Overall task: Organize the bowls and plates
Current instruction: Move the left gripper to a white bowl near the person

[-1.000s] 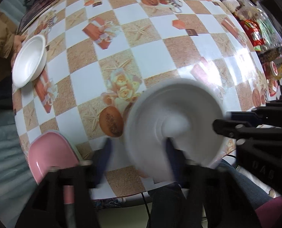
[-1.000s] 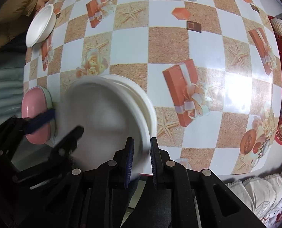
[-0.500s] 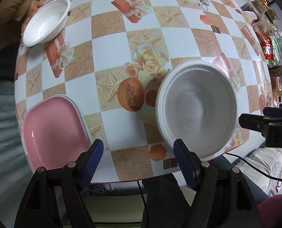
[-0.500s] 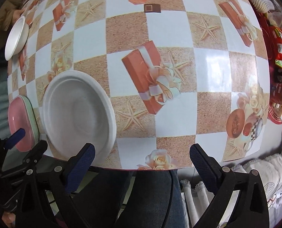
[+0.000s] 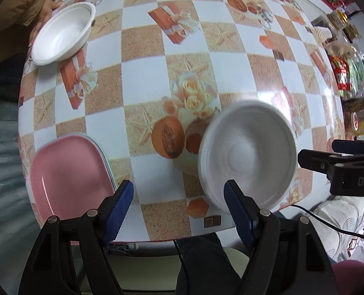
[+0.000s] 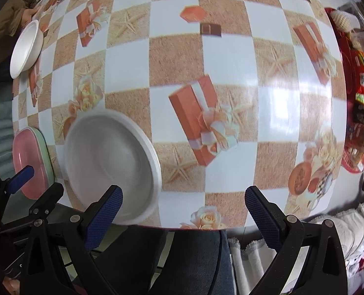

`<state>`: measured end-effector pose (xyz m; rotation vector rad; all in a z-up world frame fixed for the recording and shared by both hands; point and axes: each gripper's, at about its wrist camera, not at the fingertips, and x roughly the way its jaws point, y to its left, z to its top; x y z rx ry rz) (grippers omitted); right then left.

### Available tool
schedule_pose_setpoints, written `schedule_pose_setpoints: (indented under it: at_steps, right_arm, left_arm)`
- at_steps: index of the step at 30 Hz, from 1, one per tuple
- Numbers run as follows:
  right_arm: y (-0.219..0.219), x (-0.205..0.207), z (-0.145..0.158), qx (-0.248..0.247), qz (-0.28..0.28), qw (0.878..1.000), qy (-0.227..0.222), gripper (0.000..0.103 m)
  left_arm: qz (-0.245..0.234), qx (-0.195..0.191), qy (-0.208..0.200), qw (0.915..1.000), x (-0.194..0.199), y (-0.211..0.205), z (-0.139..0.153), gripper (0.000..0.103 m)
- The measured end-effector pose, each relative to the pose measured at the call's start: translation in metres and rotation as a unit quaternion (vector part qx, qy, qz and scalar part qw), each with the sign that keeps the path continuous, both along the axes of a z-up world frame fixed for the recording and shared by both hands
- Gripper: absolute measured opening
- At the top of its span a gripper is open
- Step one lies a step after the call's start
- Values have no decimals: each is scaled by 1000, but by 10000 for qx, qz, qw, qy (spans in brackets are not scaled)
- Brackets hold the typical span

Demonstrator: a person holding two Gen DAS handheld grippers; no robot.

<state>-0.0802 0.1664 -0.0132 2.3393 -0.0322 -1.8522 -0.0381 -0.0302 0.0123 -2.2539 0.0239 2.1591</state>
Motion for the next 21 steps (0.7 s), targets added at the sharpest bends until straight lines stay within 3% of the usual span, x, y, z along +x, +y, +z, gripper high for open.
schedule_pose_setpoints:
  at_steps: [6, 10, 18, 21]
  right_arm:
    - [-16, -42, 25, 175, 564, 9973, 428, 100]
    - [-33, -75, 41, 215, 882, 9935, 684, 100]
    - [-87, -136, 54, 255, 1352, 9828, 1232, 100]
    - [-120, -153, 50, 119, 1426, 9803, 1363, 100]
  left_arm:
    - [108, -147, 338, 9993, -34, -9, 20, 79]
    - [434, -211, 640, 9968, -59, -31, 35, 79]
    - [1352, -506, 1049, 9840, -107, -97, 45, 80]
    - [1570, -823, 1074, 9783, -121, -125, 38, 80]
